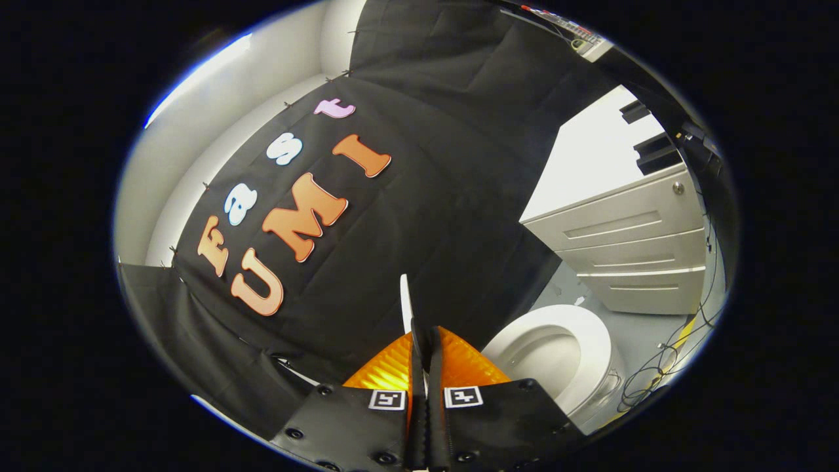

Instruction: Open the toilet lid.

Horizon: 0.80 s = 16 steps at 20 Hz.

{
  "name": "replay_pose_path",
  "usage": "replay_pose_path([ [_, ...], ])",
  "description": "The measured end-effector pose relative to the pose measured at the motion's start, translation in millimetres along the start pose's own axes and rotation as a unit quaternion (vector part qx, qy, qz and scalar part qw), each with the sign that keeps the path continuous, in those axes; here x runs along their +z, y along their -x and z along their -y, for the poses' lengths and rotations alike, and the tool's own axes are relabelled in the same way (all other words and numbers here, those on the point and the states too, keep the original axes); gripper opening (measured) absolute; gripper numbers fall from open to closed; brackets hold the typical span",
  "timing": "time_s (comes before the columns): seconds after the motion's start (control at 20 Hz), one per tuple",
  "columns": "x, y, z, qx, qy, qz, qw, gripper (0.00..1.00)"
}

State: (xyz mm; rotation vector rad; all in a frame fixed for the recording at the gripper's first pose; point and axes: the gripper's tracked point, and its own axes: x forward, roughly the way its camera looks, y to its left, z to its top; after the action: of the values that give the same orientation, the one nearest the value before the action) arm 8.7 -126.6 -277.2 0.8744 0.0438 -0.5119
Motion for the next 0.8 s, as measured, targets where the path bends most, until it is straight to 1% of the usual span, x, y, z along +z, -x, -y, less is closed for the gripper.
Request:
replay_pose_path([
  [0.25, -5, 2, -30, 0.003, 0.026, -0.006, 1.000, 0.08],
  [0.4, -8, 4, -48, 0.002, 0.061, -0.004, 0.998, 0.08],
  [0.5, -13, 5, -64, 0.009, 0.081, -0.006, 0.997, 0.08],
  [0.7, -19, 12, -91, 0.018, 0.091, -0.009, 0.996, 0.08],
  [0.8, -17, 10, -104, 0.020, 0.104, 0.005, 0.994, 0.08],
])
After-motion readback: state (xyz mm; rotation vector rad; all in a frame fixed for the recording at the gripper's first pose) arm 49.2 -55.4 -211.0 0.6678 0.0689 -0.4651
